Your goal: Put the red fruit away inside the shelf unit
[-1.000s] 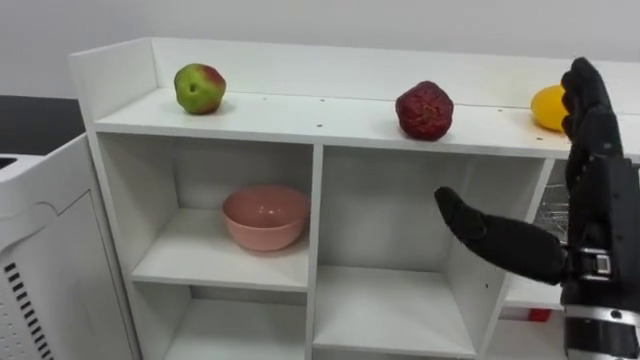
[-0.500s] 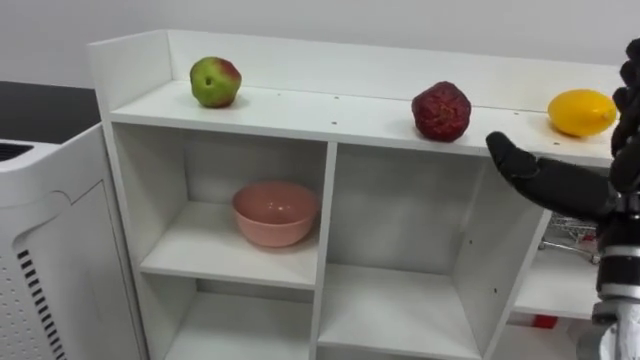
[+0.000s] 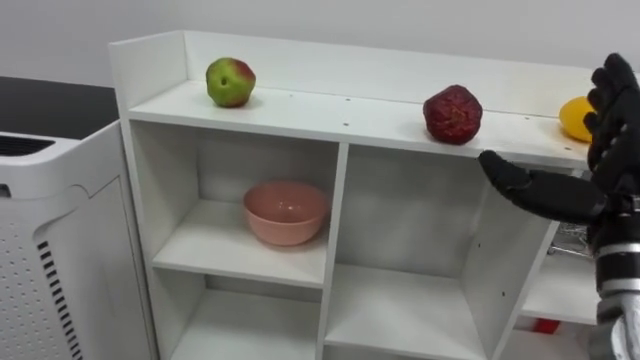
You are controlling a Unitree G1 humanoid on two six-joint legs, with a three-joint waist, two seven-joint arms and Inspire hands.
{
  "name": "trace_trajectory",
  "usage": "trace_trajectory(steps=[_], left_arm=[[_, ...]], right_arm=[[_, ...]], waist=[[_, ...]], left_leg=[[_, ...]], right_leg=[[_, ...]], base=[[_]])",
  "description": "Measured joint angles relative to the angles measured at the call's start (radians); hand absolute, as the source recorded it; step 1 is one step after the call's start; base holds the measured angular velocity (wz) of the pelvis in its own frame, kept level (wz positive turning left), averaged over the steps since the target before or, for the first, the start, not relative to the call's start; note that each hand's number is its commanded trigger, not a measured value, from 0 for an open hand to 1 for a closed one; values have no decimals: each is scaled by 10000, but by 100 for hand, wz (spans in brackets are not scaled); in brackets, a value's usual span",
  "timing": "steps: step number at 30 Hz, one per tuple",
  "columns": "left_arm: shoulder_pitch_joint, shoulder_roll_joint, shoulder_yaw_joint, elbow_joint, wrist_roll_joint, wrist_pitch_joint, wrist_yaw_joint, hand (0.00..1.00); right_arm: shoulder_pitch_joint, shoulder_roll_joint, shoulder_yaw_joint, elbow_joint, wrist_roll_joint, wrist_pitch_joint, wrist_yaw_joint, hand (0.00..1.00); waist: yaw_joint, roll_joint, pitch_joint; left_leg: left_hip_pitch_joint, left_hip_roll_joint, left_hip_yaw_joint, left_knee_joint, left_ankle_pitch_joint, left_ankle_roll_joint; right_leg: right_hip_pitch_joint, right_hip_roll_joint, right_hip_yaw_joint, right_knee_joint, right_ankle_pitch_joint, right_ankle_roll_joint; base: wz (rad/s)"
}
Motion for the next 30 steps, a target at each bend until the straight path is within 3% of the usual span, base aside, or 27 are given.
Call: trace_trajectory(steps=[3,11,26,30], left_arm=[[-12,12,0,-2,-8,-1,-165,0],[12,111,-6,-209,-11,0,-351,0],[14,219,-7,-417,-5,7,-422,0],[18,254,-15,-416,-3,6,-425,0]], right_arm=[[-347,-31,2,138,-23,0,174,0],[-752,-203,49,455,-32,166,486,0],[-1217,-485,439,826,-87,268,891,0],[-1356,-543,441,1047,-30,290,931,0]], waist=[[-28,-1,-4],[8,-63,-45],[30,-139,-3],[44,-217,-10]], left_leg=[[-62,0,-18,18,2,-1],[-114,-3,-61,21,10,-1],[-125,3,-58,13,58,-18],[-123,3,-85,16,59,-17]], right_leg=[[-41,-26,-267,2,1,-1],[-49,-40,-409,-6,1,-1],[-41,-54,-546,1,1,-2],[-9,-80,-786,1,5,-7]], base=[[0],[3],[0],[2]])
